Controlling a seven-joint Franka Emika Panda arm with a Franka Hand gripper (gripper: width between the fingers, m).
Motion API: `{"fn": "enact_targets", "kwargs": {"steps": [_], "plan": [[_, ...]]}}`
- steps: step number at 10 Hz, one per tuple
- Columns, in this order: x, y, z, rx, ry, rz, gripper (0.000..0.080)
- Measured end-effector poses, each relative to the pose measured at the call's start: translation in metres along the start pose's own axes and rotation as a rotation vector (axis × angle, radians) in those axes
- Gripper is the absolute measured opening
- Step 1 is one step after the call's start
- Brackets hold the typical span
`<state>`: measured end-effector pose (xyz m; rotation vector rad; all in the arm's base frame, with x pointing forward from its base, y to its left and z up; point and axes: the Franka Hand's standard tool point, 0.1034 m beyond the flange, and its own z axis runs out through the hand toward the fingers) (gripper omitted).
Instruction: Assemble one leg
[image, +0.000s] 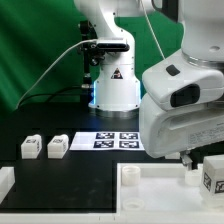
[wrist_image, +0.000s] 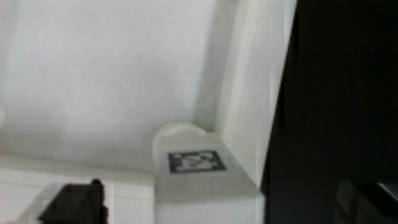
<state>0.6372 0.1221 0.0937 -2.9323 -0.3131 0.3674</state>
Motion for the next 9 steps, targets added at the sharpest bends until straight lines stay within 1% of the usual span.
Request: {"fn": "enact_targets", "kwargs": {"steps": [1, 2, 4, 5, 6, 7, 8, 9], "plan": [[0.0054, -0.0015, 0.0021, -0.007, 0.034, -0.005, 0.0649], [0.0057, -0.0020, 0.0040, -0.011, 0.043, -0.009, 0.0649], [0.0057, -0.0012, 0.0040, -0.011, 0.043, -0.007, 0.0649], [0.0057, -0.0011, 0.0041, -0.011, 0.043, -0.007, 0.0553], [0.0057, -0.0011, 0.0042, -0.011, 0.043, -0.007, 0.0553], [0.0058, -0.0007, 0.0040, -0.012, 0.043, -0.007, 0.0373], [0.0059, 0.0002, 0.0038, -0.012, 0.044, -0.006, 0.0307], [0.0059, 0.0005, 0.0037, -0.012, 0.044, -0.005, 0.0307]]}}
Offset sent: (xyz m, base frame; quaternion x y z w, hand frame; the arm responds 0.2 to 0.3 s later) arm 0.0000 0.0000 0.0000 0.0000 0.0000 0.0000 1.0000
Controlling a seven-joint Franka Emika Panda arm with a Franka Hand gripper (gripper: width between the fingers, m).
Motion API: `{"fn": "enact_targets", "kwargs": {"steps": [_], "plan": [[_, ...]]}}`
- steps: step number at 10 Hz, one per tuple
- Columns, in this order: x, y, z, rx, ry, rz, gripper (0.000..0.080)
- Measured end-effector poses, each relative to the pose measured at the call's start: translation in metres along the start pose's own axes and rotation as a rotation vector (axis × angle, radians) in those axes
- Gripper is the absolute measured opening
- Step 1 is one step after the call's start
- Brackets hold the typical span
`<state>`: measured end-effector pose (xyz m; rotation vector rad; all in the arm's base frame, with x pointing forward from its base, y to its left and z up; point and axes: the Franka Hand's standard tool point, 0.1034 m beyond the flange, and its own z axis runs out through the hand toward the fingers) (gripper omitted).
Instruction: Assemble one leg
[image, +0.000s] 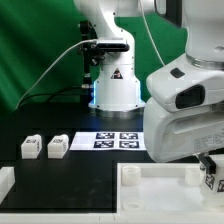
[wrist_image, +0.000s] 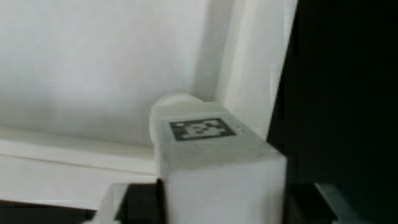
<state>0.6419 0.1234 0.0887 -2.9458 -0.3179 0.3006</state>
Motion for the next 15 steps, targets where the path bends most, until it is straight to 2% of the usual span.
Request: {"fn": "enact_targets", "kwargs": {"steps": [2, 3, 5, 7, 8, 12, 14, 15], "plan": [[0.002, 0.003, 0.000, 0.003, 0.044, 0.028, 0.0307], [-0.001, 0.008, 0.001, -0.008, 0.094, 0.035, 0.0307], [-0.005, 0.009, 0.001, 0.021, 0.146, 0.320, 0.0298], [-0.004, 0.010, 0.001, 0.052, 0.144, 0.593, 0.0298], [-0.004, 0.012, 0.001, 0.078, 0.141, 0.746, 0.0298], [-0.004, 0.012, 0.001, 0.107, 0.128, 1.100, 0.0298], [-0.005, 0.012, 0.002, 0.159, 0.161, 1.395, 0.0298], [-0.007, 0.012, 0.003, 0.203, 0.188, 1.565, 0.0298]]}}
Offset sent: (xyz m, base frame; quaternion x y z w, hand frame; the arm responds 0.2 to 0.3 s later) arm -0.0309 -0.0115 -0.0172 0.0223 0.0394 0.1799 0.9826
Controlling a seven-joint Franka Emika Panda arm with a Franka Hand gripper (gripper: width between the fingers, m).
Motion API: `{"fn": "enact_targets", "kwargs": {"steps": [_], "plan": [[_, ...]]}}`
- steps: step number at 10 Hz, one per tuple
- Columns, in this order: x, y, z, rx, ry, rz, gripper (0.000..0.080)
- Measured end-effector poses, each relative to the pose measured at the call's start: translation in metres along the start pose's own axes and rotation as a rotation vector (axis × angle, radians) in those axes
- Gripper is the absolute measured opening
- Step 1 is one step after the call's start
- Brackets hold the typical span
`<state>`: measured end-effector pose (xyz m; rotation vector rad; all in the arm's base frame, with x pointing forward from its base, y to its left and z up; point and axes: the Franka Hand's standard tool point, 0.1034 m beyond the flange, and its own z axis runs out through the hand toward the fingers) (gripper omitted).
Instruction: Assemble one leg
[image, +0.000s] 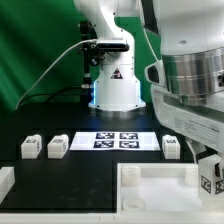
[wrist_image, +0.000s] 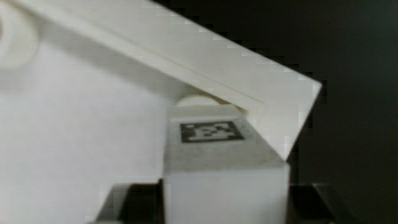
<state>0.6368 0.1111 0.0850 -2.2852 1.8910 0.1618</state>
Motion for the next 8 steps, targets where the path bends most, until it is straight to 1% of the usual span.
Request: {"fn": "enact_targets", "kwargs": {"steps": [1, 3, 4, 5, 6, 7, 8], "plan": [[-0.0034, 0.0012, 0.0001, 0.010, -0.002, 0.119, 0.0298], [-0.0032, 0.0014, 0.0002, 0.010, -0.004, 0.104, 0.0298], [-0.0048, 0.0025, 0.0010, 0.003, -0.006, 0.043, 0.0364], [-0.0060, 0.0050, 0.0026, -0.012, -0.006, -0.130, 0.0502], [-0.0057, 0.0060, 0.0045, -0.016, -0.008, -0.332, 0.0602], [-0.0075, 0.0079, 0.0061, -0.034, -0.005, -0.515, 0.0640], [-0.0084, 0.0074, 0.0060, -0.039, 0.000, -0.680, 0.0640]]}}
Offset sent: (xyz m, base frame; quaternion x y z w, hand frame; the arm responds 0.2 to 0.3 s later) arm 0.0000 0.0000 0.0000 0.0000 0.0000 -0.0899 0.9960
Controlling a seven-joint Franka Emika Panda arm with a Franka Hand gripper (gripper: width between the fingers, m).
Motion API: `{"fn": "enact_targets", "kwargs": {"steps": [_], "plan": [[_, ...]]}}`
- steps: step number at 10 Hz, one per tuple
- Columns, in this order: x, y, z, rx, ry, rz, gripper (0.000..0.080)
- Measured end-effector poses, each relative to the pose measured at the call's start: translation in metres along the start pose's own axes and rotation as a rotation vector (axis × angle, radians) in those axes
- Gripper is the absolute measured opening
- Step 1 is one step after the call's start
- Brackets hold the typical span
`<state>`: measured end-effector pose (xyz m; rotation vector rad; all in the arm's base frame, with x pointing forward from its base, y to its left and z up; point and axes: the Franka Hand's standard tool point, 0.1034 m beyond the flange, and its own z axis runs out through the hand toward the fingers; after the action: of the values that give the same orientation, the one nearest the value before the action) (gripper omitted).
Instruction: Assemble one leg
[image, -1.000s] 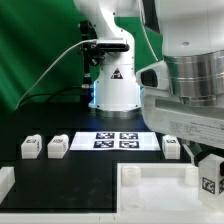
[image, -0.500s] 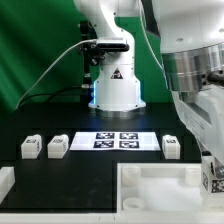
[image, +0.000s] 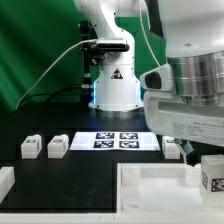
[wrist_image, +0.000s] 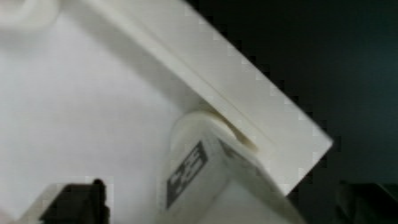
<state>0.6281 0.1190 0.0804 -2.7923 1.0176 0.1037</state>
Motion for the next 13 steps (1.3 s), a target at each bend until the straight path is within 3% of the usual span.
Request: {"fn": "enact_targets", "kwargs": {"steps": [3, 5, 6, 8, 9, 10, 13], "plan": [[0.0011, 0.0011, 0.0004, 0.000, 0.000, -0.307, 0.0649], [0.0049, -0.0006, -0.0018, -0.054, 0.030, -0.646, 0.0649], [0.0042, -0.0012, -0.0014, -0.045, 0.027, -0.606, 0.0649], [0.0043, -0.0011, -0.0014, -0.045, 0.027, -0.605, 0.0386], [0.0039, -0.0016, -0.0014, -0.035, 0.027, -0.466, 0.0386], [0.0052, -0.0010, -0.0021, -0.031, 0.029, -0.340, 0.0298], [0.0051, -0.0001, -0.0007, 0.010, 0.052, 0.186, 0.0298]]}}
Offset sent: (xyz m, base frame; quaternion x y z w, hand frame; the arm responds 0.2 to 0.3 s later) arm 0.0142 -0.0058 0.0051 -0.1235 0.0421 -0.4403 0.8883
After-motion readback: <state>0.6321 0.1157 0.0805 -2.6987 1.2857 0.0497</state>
